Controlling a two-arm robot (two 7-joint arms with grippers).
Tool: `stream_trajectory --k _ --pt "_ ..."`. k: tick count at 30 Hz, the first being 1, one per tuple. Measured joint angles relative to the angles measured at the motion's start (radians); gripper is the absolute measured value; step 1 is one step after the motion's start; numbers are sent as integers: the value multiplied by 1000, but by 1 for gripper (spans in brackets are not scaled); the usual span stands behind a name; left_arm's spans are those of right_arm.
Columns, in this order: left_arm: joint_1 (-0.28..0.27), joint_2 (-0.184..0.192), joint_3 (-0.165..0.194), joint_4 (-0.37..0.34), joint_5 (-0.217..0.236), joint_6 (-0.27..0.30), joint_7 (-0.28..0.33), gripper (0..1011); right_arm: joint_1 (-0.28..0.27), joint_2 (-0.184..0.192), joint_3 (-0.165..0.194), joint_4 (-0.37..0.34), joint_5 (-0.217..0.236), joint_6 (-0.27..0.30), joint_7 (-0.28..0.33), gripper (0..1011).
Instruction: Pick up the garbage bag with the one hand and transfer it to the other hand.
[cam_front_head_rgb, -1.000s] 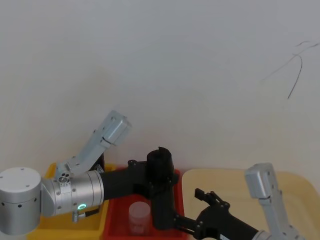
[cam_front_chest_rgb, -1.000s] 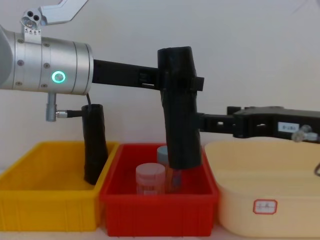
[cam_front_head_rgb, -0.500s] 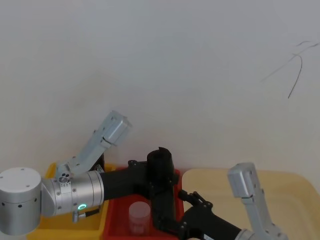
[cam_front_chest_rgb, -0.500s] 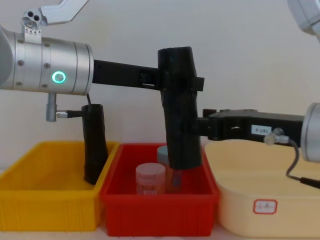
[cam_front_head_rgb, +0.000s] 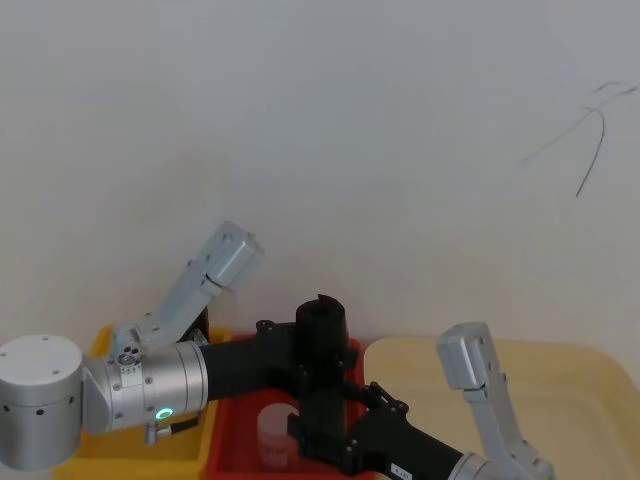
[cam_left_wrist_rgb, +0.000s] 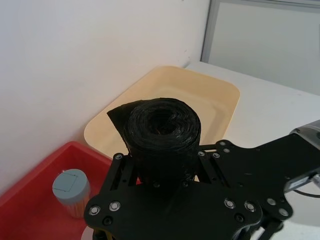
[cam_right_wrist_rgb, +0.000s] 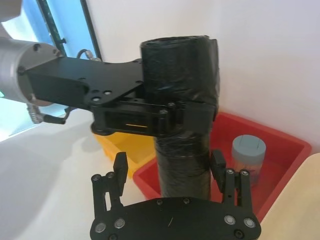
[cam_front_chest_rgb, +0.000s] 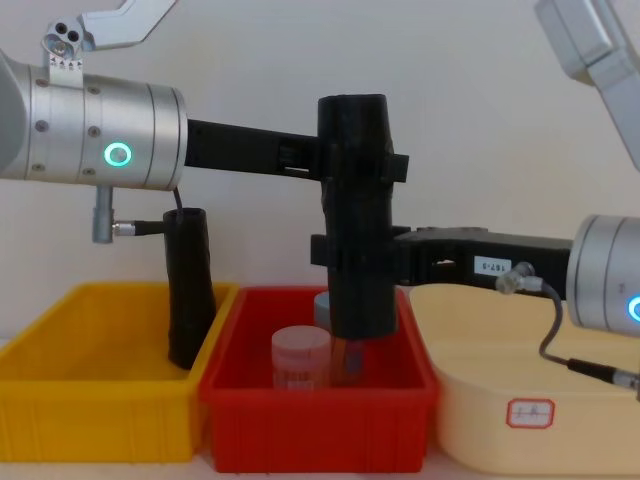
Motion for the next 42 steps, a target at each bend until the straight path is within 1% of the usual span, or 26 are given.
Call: stream_trajectory --k 14,21,30,31,32,34,38,40,41,42 --pt "0 0 0 0 0 0 0 446 38 -19 -4 81 11 -25 -9 1001" --pt "0 0 0 0 0 0 0 446 57 -30 -14 118 17 -37 -8 1001" --pt "0 0 0 0 0 0 0 446 75 -38 -29 145 19 -45 -1 993" --pt "0 0 0 0 0 0 0 446 77 -39 -32 147 19 -47 0 966" --pt "0 0 0 0 0 0 0 446 78 -40 -32 149 19 -48 1 966" --pt "0 0 0 0 0 0 0 446 81 -41 -35 153 20 -49 2 931" --pt "0 0 0 0 0 0 0 446 85 -43 -38 158 20 -51 4 803" --pt "0 0 0 0 0 0 0 446 85 -43 -39 159 20 -51 5 766" --pt "0 0 0 0 0 0 0 446 86 -44 -40 161 21 -51 5 711" --pt "0 0 0 0 0 0 0 446 87 -44 -40 162 21 -52 5 694"
